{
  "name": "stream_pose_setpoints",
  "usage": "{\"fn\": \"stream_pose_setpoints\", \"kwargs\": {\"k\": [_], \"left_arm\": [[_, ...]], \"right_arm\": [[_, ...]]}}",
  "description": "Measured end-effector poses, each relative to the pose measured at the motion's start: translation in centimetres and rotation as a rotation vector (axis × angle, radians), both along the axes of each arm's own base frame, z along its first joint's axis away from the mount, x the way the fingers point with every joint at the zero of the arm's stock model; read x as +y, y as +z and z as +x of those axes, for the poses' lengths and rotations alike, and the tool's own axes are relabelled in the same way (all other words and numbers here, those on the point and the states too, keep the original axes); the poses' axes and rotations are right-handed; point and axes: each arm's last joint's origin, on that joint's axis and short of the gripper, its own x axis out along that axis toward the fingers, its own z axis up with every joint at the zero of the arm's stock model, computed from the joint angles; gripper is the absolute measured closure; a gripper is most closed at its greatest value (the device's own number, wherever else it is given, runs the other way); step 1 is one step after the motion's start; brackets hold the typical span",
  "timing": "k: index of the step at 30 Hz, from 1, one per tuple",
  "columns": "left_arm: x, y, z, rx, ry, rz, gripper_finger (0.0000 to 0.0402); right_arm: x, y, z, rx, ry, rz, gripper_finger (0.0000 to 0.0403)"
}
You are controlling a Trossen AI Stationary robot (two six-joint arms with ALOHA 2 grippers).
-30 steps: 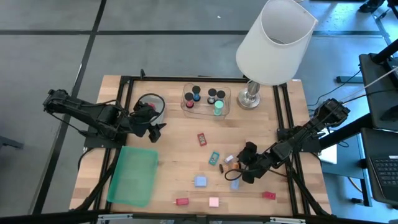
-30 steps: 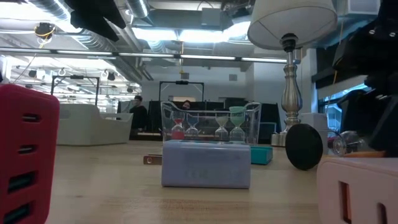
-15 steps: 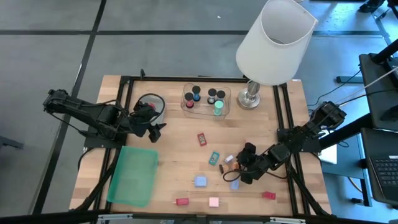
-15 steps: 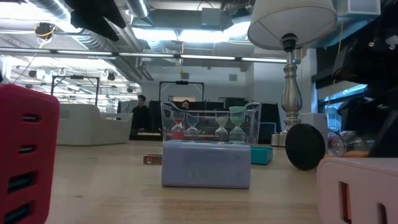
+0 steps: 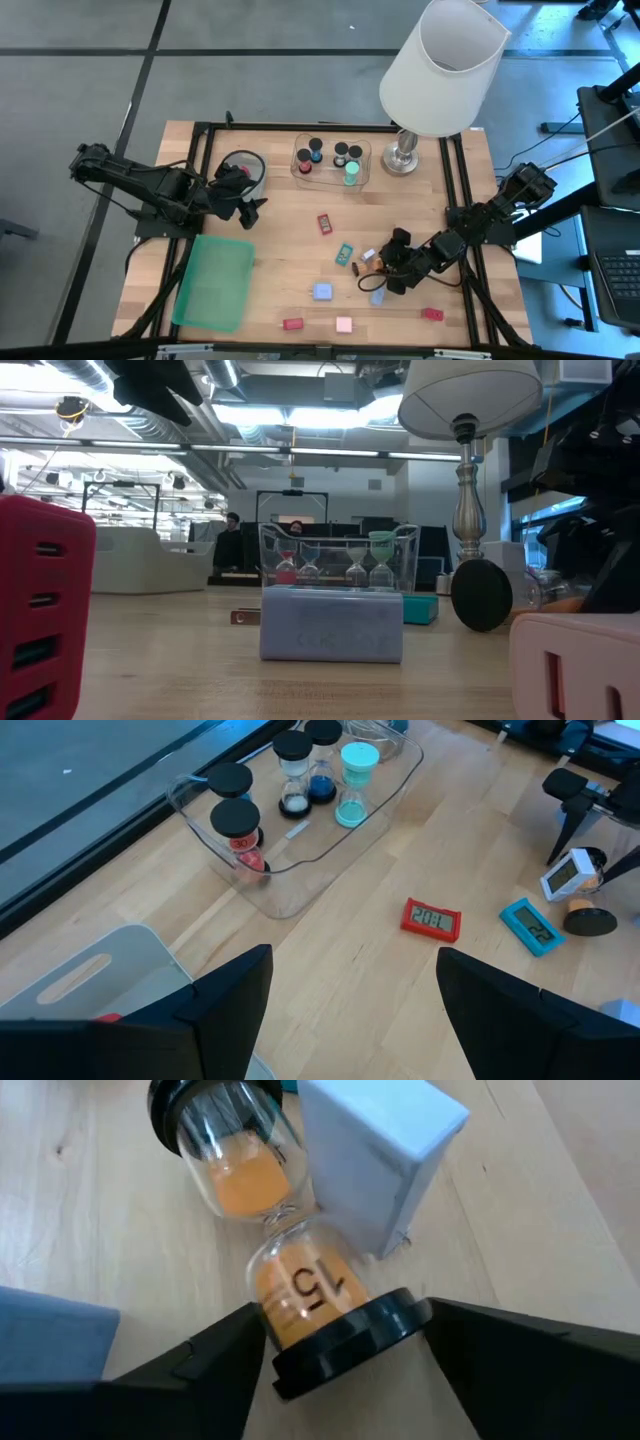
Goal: Pick & Place Office items
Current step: Put the orange hourglass into the transparent bin
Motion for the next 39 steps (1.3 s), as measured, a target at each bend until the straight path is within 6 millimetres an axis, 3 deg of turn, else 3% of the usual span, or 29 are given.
{"fn": "stream_pose_setpoints", "kwargs": {"k": [8, 13, 18, 25, 31, 39], "left_arm": [[0.0, 0.0, 0.0, 0.000, 0.000, 0.000, 0.0121], [0.0, 0.0, 0.0, 0.000, 0.000, 0.000, 0.0121], [0.0, 0.0, 0.0, 0.000, 0.000, 0.000, 0.0121], [0.0, 0.0, 0.0, 0.000, -0.001, -0.001, 0.0121], [0.0, 0.0, 0.0, 0.000, -0.001, -0.001, 0.0121], [0.0, 0.0, 0.0, 0.000, -0.001, -0.001, 0.0121]], "right_arm": [[0.0, 0.0, 0.0, 0.001, 0.003, 0.008, 0.0214], [0.0, 0.0, 0.0, 0.002, -0.001, 0.015, 0.0226], [-0.1, 0.1, 0.2, 0.007, -0.051, 0.071, 0.0205], [-0.1, 0.5, 0.2, 0.013, -0.007, 0.073, 0.0145], [0.3, 3.2, 1.5, -0.036, 0.031, 0.085, 0.0116], [-0.6, 5.7, 4.2, -0.059, -0.427, 0.439, 0.0113]]}}
